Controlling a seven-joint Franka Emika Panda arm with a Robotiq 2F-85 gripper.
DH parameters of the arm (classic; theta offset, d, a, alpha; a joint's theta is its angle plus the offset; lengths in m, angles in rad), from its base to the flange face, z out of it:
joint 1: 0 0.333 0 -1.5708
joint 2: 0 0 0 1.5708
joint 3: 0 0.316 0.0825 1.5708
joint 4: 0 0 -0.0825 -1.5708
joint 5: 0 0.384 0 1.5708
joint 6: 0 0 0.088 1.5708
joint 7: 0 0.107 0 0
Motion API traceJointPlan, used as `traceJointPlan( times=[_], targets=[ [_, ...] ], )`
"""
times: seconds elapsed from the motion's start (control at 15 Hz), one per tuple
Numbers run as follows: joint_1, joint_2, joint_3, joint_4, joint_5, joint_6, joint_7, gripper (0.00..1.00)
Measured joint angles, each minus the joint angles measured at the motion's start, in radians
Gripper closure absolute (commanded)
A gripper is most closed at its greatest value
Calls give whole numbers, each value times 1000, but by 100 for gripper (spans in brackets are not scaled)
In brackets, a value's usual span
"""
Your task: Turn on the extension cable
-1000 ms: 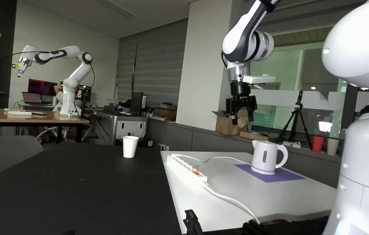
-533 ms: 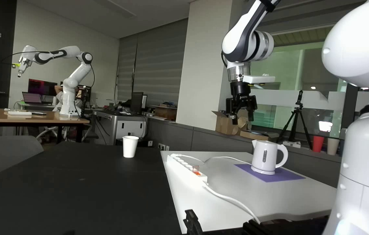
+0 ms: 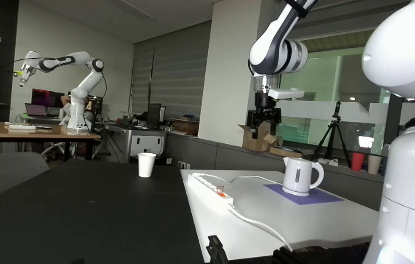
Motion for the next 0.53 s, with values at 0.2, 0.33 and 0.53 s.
traceJointPlan(
  times=[0.2,0.33,0.53],
  targets=[
    [-1,77,-6,9,16,137,9,49],
    [-1,144,-6,28,30,192,10,62],
    [8,249,-6,71,48,253,9,81]
  ],
)
